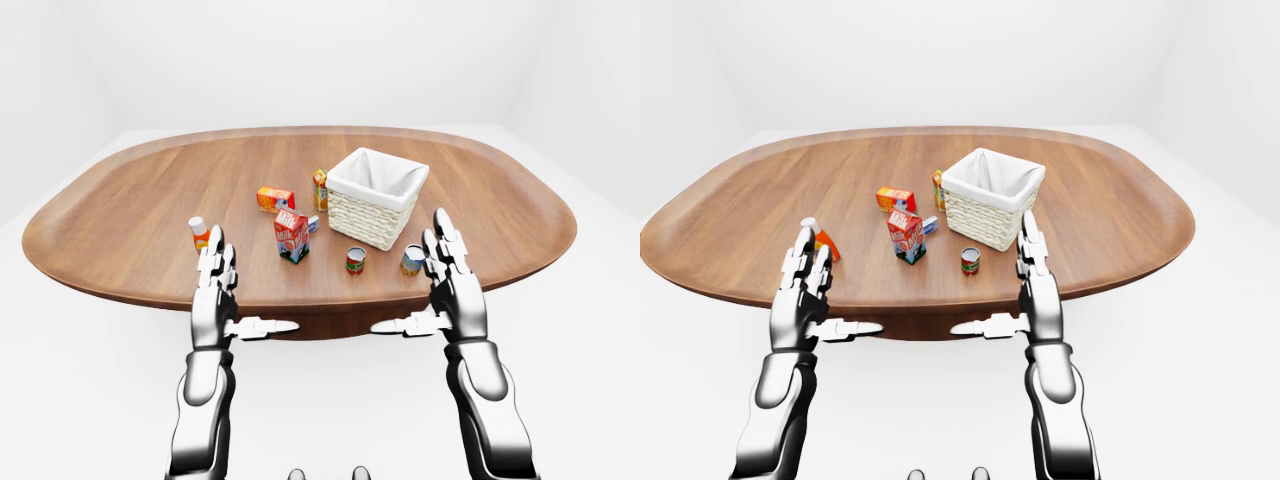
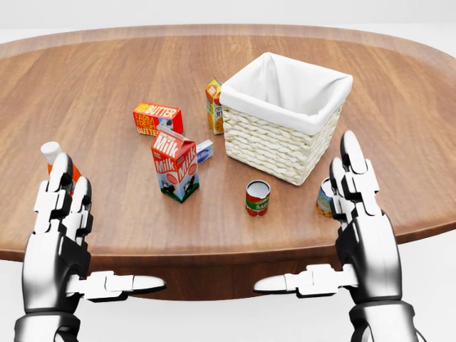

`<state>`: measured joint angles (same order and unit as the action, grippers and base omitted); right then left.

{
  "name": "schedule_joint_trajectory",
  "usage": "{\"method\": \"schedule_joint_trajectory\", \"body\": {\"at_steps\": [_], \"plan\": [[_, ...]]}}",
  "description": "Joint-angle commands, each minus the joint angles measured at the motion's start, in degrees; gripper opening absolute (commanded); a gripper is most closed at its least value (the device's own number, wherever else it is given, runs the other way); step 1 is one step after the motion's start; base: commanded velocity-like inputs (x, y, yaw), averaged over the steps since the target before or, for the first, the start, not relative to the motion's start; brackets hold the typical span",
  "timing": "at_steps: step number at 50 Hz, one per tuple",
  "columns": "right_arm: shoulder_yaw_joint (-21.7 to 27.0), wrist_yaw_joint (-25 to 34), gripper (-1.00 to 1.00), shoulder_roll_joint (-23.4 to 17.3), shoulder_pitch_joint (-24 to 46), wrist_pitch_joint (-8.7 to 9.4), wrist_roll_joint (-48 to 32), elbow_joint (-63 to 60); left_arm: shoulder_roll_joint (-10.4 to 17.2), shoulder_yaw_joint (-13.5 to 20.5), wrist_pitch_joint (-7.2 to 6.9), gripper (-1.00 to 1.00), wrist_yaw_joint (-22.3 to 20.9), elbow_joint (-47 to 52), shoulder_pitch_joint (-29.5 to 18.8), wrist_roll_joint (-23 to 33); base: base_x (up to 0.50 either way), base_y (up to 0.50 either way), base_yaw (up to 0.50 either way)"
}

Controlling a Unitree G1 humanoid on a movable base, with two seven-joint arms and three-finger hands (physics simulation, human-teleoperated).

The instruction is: Pick up the alphabet soup, and put it in the basket.

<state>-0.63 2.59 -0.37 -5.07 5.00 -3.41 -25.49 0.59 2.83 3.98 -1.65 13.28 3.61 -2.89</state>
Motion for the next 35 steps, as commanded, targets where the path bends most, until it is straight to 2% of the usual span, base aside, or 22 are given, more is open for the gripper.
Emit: {"method": "schedule_joint_trajectory", "body": {"at_steps": [1,12,35], "plan": [[-0.3,-0.2,1.0,0.0,0.0,0.0,-0.6,0.1,0.0,0.0,-0.09,1.0,0.0,0.7,0.1,-0.1,0.0,0.0,0.0],[-0.4,-0.3,1.0,0.0,0.0,0.0,-1.0,0.6,0.0,-0.1,0.13,1.0,-0.1,1.3,0.4,0.1,0.0,-0.25,0.0],[-1.1,-0.6,1.0,0.1,0.1,0.0,-2.4,0.8,0.0,-0.1,0.3,1.0,-0.2,1.1,0.4,0.2,0.0,-0.36,0.0]]}}
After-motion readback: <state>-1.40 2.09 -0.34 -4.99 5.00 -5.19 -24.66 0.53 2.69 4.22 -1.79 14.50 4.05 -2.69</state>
